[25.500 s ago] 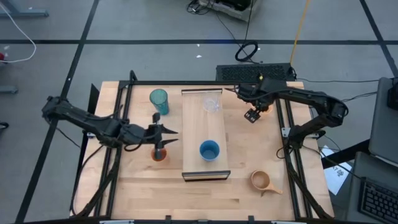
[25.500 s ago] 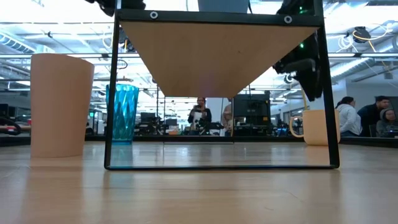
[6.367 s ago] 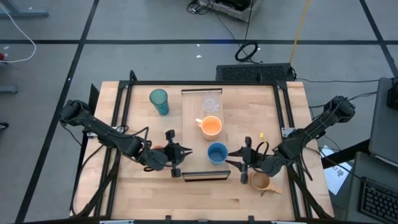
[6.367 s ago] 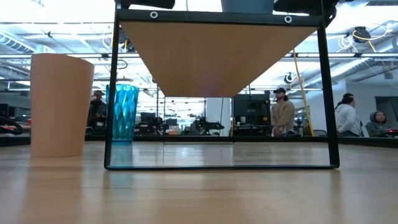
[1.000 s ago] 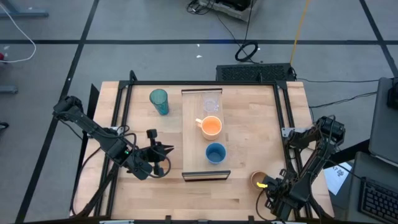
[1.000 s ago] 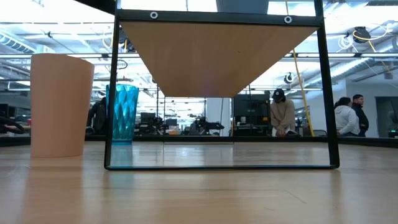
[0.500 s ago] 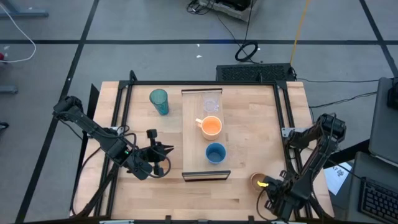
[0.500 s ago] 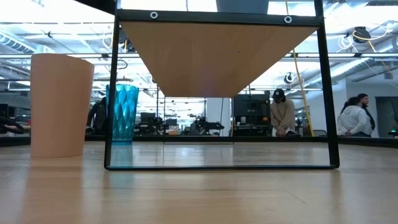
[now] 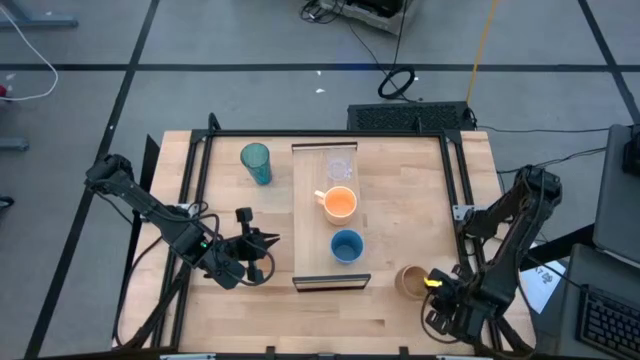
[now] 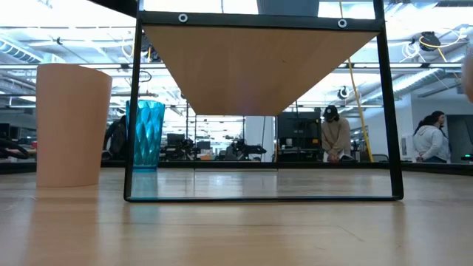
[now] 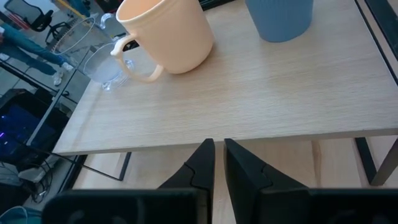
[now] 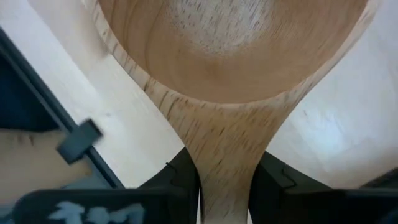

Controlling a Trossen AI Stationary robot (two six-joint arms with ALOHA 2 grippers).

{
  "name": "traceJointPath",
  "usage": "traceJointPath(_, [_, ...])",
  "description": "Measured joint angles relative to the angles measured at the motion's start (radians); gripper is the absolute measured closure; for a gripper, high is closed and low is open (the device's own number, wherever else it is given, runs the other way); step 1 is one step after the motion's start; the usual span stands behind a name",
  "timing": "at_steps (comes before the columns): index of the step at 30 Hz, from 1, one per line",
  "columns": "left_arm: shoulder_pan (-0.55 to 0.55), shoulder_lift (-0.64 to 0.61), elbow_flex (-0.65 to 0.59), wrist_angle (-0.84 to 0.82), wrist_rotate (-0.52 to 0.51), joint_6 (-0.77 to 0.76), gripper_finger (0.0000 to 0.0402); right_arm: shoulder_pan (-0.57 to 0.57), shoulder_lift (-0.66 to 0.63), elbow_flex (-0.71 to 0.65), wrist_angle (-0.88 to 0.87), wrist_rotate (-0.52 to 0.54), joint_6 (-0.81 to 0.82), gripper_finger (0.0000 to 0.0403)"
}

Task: Stack small to large cups/mugs on shelf
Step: Put the brown cup on the shelf

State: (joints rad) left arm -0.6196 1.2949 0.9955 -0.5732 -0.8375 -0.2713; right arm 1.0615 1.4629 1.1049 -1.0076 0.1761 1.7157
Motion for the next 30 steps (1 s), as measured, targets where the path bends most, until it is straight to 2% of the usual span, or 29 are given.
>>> traceJointPath(12, [0.000,0.000,0.000,0.000,0.001,-0.005,0.0364,0.000,-0.137,0.000,-0.055,0.143,-0.076,0.0323])
traceJointPath(20, [0.000,0.000,0.000,0.000,0.001,-0.009,0.0364,0.001,-0.241,0.000,-0.113,0.275,-0.160,0.0323])
traceJointPath(30, [0.000,0.000,0.000,0.000,0.002,-0.021,0.0364,0.001,-0.301,0.000,-0.133,0.386,-0.250,0.0323])
